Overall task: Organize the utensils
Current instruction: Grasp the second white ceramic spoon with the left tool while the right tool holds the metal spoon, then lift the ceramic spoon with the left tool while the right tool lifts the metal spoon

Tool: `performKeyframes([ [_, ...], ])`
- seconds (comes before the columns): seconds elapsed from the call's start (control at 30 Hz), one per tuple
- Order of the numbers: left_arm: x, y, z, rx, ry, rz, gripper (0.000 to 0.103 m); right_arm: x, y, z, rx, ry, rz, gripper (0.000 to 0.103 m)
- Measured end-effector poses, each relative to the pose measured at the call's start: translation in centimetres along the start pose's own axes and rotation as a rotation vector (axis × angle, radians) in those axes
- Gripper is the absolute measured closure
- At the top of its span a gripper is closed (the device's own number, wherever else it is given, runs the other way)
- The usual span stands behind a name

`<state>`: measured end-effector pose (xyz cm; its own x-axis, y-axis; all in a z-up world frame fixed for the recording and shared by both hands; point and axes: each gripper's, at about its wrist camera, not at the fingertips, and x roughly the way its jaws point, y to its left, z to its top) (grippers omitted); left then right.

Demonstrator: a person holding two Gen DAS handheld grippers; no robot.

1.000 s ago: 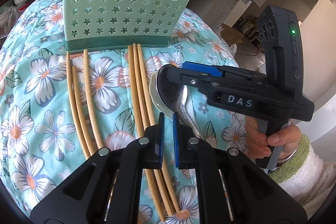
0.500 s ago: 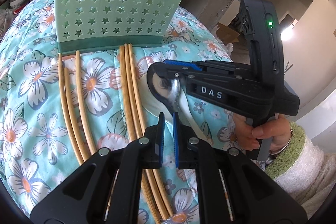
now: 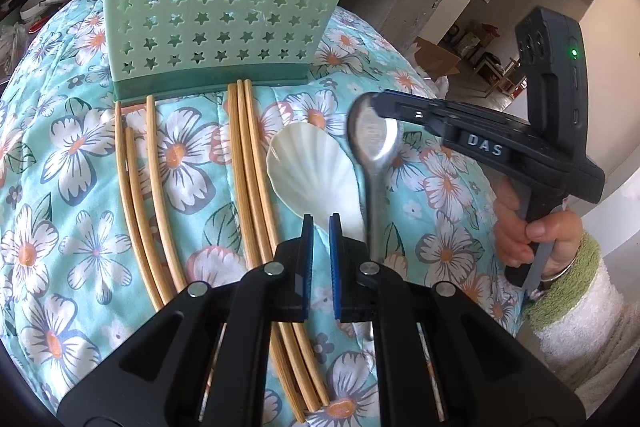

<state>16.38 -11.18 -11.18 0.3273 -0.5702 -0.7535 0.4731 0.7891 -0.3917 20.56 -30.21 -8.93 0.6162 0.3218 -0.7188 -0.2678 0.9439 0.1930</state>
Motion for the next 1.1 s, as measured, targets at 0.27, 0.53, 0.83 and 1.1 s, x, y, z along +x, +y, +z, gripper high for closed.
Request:
performKeyframes([
  [0.27,0.6,0.0,-0.1,-0.035,-0.004,0.025,0.080,-4.9,-4.7,-2.4,0.143,-0.058,-0.011,0.100],
  [0.53,2.8,0.0,0.5,-0.110,0.055,-0.015,0.076,-4.0,-4.8,-3.2,0.160,-0.050,0.032,0.100],
  [0.83,4.1,-0.5,0.9,-0.116,0.067,0.069,0.088,0.2,-3.7,-3.1,0.190,0.029,0.134,0.100],
  [1.1,3.3,-0.9,0.4,-0.084,0.046,0.099,0.092,1.7,-3.4,-3.2,0.239,0.067,0.176,0.099],
])
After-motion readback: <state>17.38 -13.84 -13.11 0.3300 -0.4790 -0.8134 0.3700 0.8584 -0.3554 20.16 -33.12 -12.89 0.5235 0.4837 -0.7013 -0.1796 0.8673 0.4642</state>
